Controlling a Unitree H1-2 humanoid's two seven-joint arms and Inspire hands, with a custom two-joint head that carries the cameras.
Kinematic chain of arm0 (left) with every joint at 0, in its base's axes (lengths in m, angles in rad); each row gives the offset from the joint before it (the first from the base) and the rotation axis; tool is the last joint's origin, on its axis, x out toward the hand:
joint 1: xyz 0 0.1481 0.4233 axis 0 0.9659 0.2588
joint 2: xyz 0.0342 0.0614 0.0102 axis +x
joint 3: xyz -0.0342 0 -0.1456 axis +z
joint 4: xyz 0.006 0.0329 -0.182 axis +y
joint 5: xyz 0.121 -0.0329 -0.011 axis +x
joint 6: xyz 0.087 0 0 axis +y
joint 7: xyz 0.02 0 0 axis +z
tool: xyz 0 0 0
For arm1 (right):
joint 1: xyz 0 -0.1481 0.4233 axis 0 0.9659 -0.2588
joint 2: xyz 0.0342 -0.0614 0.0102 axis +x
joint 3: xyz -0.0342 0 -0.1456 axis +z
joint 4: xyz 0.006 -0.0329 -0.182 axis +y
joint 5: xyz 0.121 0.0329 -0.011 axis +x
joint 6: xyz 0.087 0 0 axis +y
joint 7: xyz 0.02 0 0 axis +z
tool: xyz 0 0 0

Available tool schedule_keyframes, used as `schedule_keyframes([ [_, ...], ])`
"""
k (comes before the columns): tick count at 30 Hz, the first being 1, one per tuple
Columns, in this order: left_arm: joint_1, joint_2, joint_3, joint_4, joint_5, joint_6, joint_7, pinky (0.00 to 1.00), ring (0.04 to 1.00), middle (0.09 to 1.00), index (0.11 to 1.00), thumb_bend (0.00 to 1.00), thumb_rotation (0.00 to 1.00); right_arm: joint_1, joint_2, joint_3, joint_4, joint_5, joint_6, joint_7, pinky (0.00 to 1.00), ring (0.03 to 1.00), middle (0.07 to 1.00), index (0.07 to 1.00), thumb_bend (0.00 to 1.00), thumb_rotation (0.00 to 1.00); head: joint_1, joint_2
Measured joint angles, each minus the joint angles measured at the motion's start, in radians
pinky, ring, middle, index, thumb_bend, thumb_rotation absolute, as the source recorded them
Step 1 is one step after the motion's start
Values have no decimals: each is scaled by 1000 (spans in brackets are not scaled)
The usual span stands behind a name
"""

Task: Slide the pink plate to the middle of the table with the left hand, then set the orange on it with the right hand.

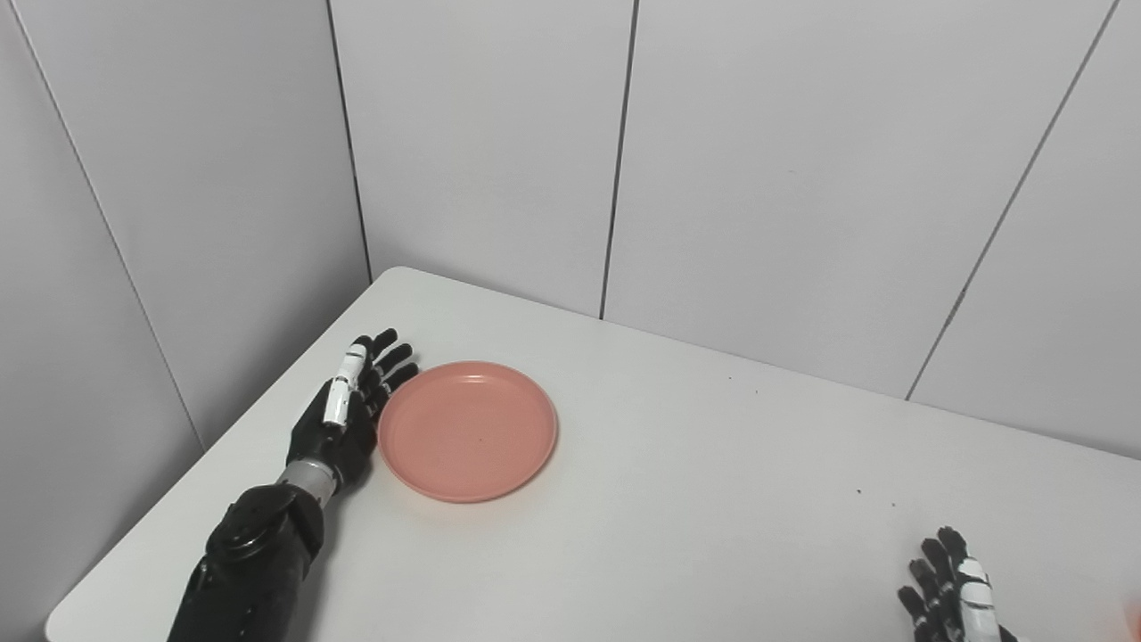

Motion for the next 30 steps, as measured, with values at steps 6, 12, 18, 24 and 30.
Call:
schedule_keyframes([
  [6, 0, -3, -16, -25, 6, 26, 14, 888, 909, 922, 915, 323, 1000, -3, 1, 1, 3, 2, 0, 1, 1000, 1000, 1000, 1000, 229, 1000, -12, 9],
  [12, -5, -11, -41, -26, 18, 26, 16, 903, 915, 923, 900, 354, 1000, -7, 1, 2, 4, 2, 0, 1, 1000, 1000, 1000, 1000, 239, 1000, -23, 17],
  [18, -17, -33, -56, -27, 18, 29, 18, 907, 912, 919, 899, 339, 1000, -7, 2, 5, 17, -8, 0, 1, 1000, 1000, 1000, 1000, 249, 1000, -34, 23],
  [24, -35, -62, -79, -39, 21, 60, 21, 912, 908, 914, 893, 317, 1000, -7, 3, 8, 17, -30, 0, 0, 1000, 1000, 1000, 1000, 264, 1000, -43, 34],
  [30, -36, -81, -125, -58, 47, 74, 26, 892, 903, 914, 903, 323, 1000, -7, 6, 8, 18, -31, 0, 1, 1000, 1000, 1000, 1000, 265, 1000, -64, 51],
])
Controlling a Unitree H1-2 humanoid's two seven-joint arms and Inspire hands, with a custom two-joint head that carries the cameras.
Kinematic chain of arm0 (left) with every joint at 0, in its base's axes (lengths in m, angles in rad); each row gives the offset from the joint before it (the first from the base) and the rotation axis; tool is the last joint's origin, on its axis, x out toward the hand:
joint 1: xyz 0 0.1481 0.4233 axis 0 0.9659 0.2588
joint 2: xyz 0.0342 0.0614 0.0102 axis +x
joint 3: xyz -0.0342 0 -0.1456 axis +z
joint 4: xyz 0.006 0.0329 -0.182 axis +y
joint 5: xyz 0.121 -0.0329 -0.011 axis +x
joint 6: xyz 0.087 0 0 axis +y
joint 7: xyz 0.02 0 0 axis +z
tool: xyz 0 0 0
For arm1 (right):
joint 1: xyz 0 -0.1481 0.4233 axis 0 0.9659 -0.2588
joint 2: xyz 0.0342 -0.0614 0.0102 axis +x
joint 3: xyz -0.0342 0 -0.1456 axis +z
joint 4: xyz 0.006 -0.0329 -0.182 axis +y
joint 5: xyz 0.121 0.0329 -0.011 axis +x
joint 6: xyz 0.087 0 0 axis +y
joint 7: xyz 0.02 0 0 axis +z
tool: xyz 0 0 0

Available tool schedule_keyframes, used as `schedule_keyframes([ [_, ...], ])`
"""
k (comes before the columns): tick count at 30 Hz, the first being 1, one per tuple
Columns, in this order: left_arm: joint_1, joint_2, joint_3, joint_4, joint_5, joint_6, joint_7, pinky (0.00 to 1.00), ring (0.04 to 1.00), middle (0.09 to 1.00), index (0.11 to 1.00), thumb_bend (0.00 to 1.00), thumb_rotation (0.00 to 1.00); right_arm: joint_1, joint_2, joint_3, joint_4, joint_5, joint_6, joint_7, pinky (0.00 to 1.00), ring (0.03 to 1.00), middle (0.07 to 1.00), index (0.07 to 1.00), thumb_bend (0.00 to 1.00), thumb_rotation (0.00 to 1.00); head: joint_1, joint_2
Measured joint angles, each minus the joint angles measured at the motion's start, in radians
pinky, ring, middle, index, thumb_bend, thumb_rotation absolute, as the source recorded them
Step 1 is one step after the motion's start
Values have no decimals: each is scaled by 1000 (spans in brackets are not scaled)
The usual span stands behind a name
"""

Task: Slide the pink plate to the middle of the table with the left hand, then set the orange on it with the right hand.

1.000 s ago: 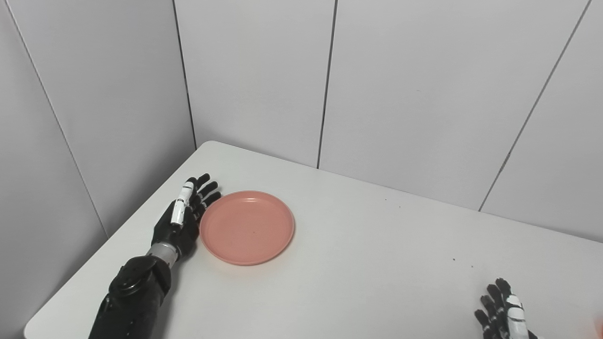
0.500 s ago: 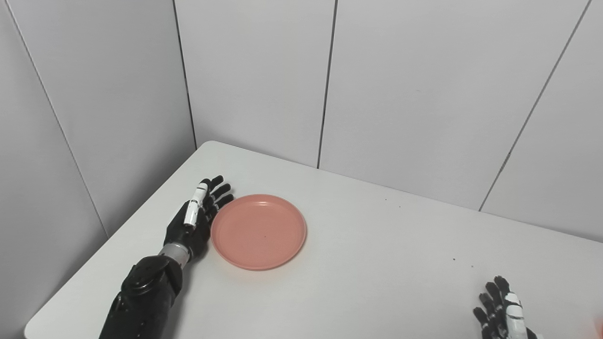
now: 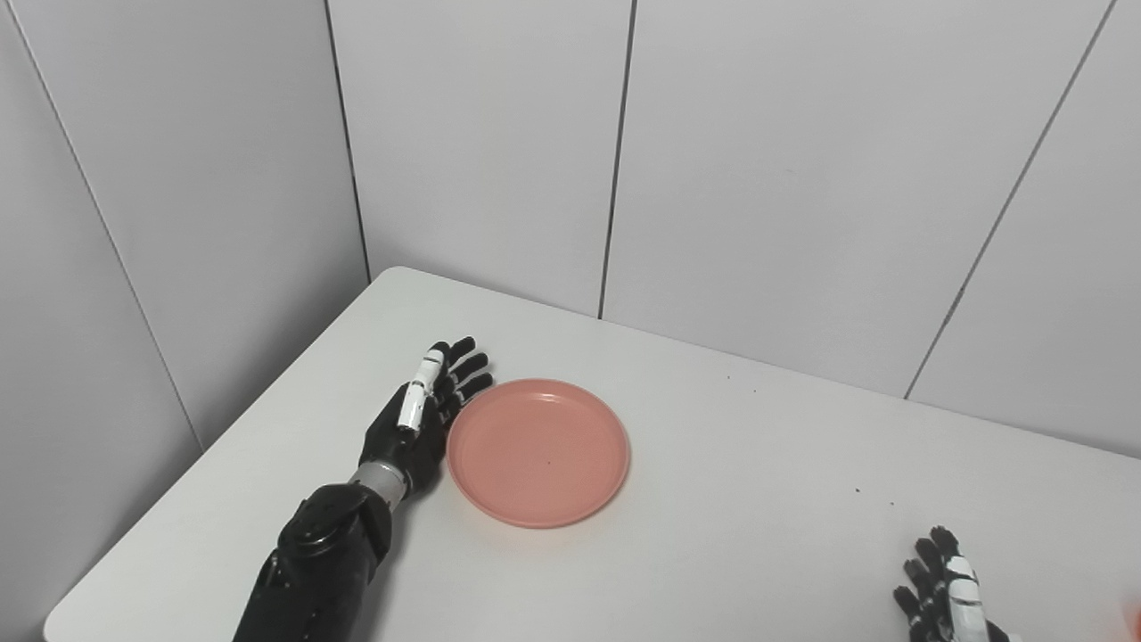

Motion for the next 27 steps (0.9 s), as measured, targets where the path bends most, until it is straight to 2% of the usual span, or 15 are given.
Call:
schedule_keyframes([
  [7, -11, -27, -32, 0, 18, 5, 10, 902, 906, 915, 909, 326, 1000, 0, 4, 4, 0, -10, 0, -1, 1000, 1000, 1000, 1000, 271, 1000, -22, 12],
  [17, -22, -35, -65, 11, 18, 5, -12, 911, 913, 924, 921, 334, 1000, -2, 23, 8, 0, -17, 0, -4, 1000, 1000, 1000, 1000, 285, 1000, -54, 32],
  [27, -22, -88, -90, 5, 18, -4, -28, 922, 925, 931, 923, 333, 1000, -5, 37, 19, 0, -55, 0, -20, 1000, 1000, 1000, 1000, 286, 1000, -91, 52],
])
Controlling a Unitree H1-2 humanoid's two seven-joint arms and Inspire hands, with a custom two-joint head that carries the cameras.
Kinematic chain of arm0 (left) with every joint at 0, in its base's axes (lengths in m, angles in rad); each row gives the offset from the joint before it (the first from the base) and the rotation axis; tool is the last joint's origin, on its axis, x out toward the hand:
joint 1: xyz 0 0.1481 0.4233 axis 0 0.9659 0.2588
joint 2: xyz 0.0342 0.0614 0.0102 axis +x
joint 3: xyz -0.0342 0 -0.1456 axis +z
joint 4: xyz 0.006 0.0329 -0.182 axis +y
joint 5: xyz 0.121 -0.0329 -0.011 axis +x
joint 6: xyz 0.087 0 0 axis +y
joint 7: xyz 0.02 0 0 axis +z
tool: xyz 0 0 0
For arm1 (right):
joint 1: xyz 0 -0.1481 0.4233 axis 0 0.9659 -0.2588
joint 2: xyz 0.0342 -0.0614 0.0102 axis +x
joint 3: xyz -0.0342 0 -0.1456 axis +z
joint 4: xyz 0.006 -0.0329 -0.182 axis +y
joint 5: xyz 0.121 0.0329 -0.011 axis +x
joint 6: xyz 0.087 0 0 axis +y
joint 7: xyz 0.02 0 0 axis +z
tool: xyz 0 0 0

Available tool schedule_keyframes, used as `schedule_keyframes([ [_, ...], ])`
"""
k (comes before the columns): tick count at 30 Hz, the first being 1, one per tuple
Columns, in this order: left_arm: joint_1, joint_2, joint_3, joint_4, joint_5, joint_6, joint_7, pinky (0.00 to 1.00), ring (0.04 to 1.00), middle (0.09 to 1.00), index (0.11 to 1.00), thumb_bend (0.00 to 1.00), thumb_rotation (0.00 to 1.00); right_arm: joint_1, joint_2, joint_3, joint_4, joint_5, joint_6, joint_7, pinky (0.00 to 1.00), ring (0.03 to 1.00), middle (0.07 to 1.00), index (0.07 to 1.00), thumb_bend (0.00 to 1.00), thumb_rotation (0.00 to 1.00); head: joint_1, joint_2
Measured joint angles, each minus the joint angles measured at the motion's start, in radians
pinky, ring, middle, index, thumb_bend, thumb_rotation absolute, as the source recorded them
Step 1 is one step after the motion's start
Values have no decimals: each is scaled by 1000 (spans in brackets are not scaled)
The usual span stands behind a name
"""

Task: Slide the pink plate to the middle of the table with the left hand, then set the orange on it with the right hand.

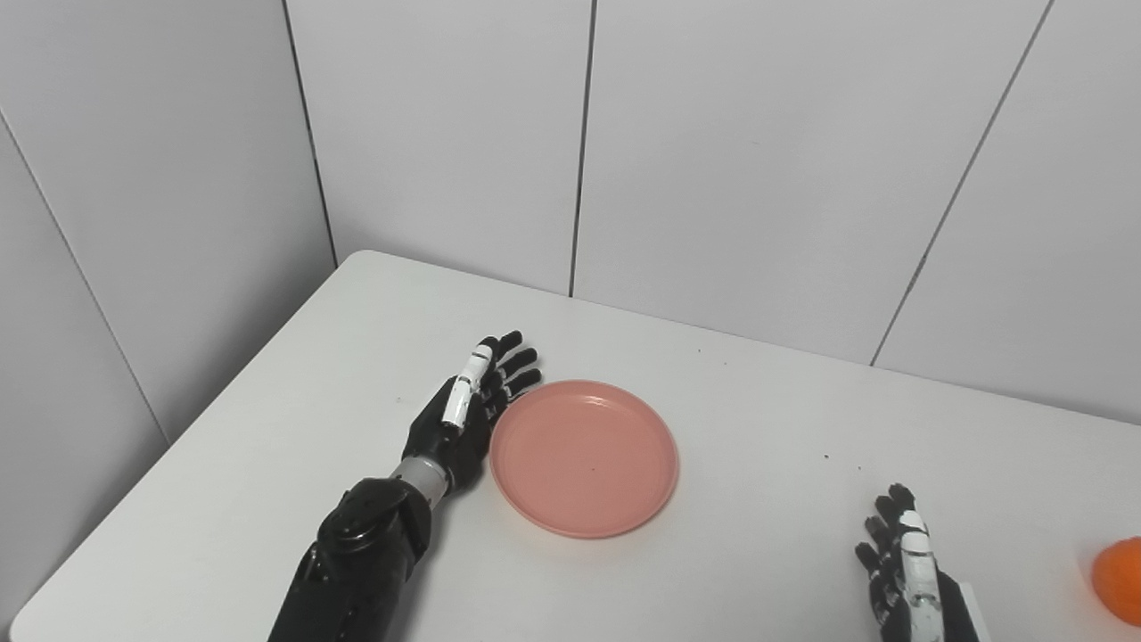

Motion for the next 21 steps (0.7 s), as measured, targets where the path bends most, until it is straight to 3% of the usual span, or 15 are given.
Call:
schedule_keyframes([
  [9, 3, -52, -18, -18, 0, 17, -1, 907, 909, 918, 906, 348, 1000, -4, 16, 3, 0, -13, 0, -3, 1000, 998, 1000, 1000, 304, 1000, -37, 17],
  [21, 31, -131, -53, -43, 22, -6, -1, 892, 900, 913, 907, 355, 1000, -9, 39, 12, -2, -30, 1, -22, 1000, 998, 1000, 1000, 322, 1000, -83, 41],
])
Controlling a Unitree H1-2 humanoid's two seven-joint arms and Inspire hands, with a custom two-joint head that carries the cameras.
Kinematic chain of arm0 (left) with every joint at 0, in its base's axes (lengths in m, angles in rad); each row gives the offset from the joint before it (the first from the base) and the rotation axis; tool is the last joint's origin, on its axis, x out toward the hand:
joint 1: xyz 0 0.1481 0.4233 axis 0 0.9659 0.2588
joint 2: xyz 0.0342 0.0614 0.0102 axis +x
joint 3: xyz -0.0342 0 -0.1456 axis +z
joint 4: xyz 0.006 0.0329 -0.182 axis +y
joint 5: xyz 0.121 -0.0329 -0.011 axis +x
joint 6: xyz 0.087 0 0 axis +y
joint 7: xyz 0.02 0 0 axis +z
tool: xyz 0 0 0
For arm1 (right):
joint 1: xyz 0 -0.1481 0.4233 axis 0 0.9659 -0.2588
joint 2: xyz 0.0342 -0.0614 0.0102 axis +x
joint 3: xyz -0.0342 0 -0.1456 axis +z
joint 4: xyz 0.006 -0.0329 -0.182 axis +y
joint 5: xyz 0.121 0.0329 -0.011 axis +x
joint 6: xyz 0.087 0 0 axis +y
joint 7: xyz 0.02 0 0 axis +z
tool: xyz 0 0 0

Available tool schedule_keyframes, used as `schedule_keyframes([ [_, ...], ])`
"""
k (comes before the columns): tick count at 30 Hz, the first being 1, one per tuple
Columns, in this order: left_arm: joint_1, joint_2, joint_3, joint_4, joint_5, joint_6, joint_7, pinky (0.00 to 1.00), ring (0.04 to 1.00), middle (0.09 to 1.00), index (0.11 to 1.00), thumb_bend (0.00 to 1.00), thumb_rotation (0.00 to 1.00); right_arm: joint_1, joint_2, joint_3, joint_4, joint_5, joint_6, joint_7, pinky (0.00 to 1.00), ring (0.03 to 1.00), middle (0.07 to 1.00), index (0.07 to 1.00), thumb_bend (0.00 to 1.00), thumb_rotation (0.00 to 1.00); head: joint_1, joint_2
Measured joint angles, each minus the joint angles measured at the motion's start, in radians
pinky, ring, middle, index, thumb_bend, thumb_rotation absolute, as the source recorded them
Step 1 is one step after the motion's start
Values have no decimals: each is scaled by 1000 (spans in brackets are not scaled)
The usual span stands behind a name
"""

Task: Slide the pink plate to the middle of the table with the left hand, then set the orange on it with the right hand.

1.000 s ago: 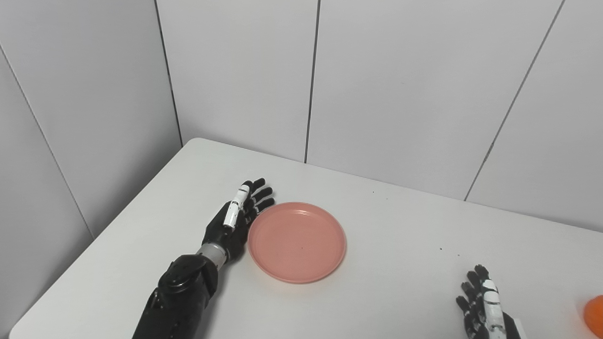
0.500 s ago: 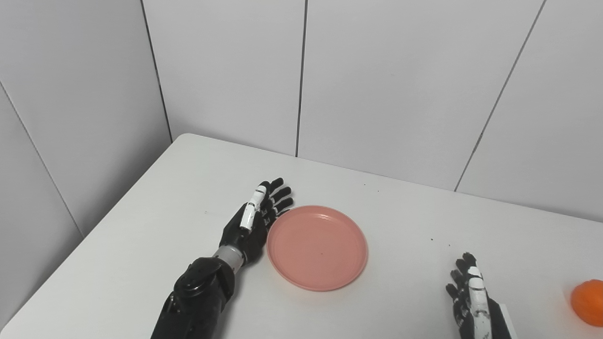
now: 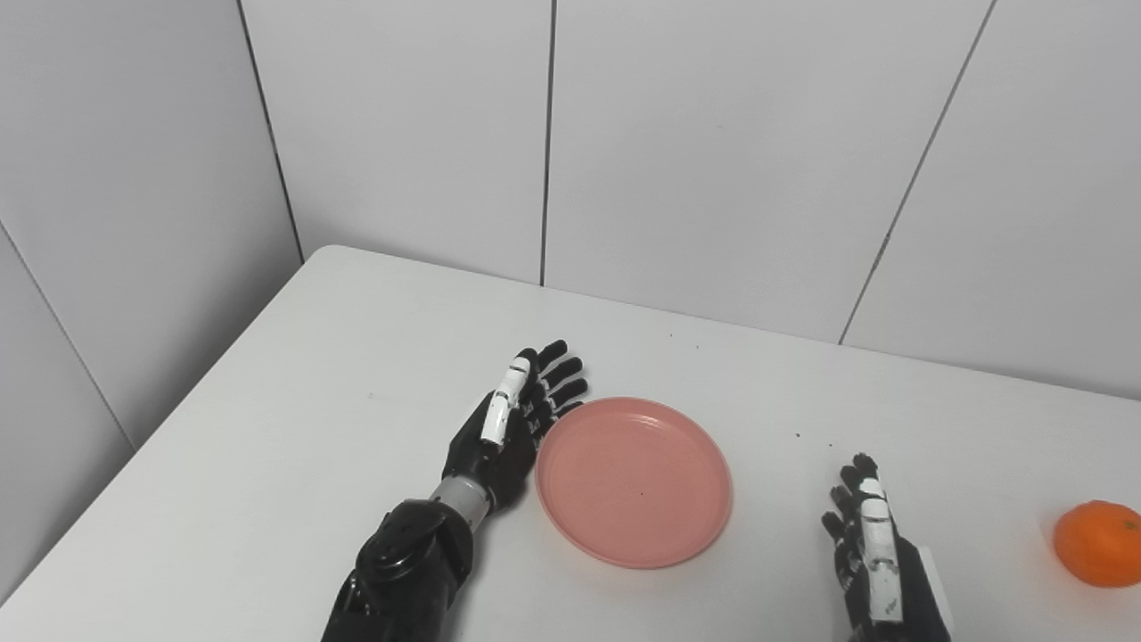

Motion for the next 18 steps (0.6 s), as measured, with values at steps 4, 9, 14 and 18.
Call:
schedule_keyframes([
  [4, 7, -12, -16, -5, 5, -6, -4, 890, 903, 915, 909, 351, 1000, -2, 6, 5, -1, -10, 0, -5, 1000, 996, 1000, 1000, 318, 1000, -15, 9],
  [9, 24, -32, -52, -23, 21, -6, -7, 888, 897, 904, 900, 348, 1000, -4, 12, 6, -19, -20, 12, -8, 1000, 996, 1000, 1000, 319, 1000, -29, 15],
  [14, 37, -60, -72, -33, 35, -6, -7, 876, 878, 888, 882, 349, 1000, -11, 14, 6, -21, -26, 21, -8, 1000, 994, 1000, 1000, 323, 1000, -41, 17],
  [18, 45, -67, -87, -37, 44, -12, -9, 886, 889, 905, 893, 360, 1000, -16, 18, 5, -21, -27, 21, -12, 1000, 994, 1000, 1000, 318, 1000, -67, 25],
])
